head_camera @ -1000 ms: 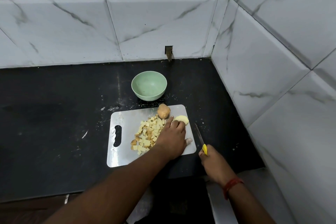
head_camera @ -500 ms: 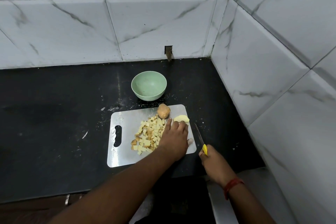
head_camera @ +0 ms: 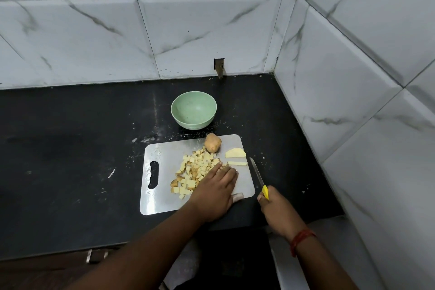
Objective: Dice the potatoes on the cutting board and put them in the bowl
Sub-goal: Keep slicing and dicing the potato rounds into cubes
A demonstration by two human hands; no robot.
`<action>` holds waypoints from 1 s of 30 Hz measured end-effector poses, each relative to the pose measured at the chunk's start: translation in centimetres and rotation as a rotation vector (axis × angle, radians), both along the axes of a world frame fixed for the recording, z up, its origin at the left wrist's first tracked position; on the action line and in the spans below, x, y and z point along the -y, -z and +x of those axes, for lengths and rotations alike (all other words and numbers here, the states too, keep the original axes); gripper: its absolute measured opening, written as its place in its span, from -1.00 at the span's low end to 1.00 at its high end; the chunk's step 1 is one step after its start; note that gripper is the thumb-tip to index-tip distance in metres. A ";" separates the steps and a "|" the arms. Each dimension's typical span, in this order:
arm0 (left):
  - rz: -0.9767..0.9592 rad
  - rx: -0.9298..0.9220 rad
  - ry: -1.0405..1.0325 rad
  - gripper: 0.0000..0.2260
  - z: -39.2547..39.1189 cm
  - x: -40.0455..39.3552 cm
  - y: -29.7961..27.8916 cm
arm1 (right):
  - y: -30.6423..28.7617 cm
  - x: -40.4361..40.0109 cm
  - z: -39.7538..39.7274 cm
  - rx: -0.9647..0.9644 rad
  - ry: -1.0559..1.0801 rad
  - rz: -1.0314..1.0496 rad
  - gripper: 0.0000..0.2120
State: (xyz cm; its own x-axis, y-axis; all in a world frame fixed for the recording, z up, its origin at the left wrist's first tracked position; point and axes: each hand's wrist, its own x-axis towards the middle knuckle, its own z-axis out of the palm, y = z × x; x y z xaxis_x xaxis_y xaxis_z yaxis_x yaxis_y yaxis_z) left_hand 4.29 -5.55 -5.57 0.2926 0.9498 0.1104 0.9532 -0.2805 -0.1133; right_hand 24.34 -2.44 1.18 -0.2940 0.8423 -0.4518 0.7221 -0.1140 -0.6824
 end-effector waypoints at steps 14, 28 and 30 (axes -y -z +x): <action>-0.033 -0.067 -0.030 -0.45 -2.9 0.3 0.3 | -0.5 0.3 -0.3 0.022 -0.045 -0.006 -0.83; -0.170 -0.064 -0.037 -0.22 -1.4 -0.9 -1.5 | -0.3 -0.2 -1.9 0.198 -0.062 -0.014 -0.85; -0.152 -0.041 -0.052 -0.29 -1.4 -1.1 -1.3 | -0.4 -0.6 -2.3 0.224 -0.057 -0.015 -0.83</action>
State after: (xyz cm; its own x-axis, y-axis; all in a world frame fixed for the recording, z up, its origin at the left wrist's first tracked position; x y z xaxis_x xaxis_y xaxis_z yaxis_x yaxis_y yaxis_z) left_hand 2.91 -4.48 -4.29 0.2441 0.9686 -0.0465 0.9623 -0.2478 -0.1123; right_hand 21.99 -1.87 1.57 -0.2316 0.8197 -0.5239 0.8611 -0.0778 -0.5024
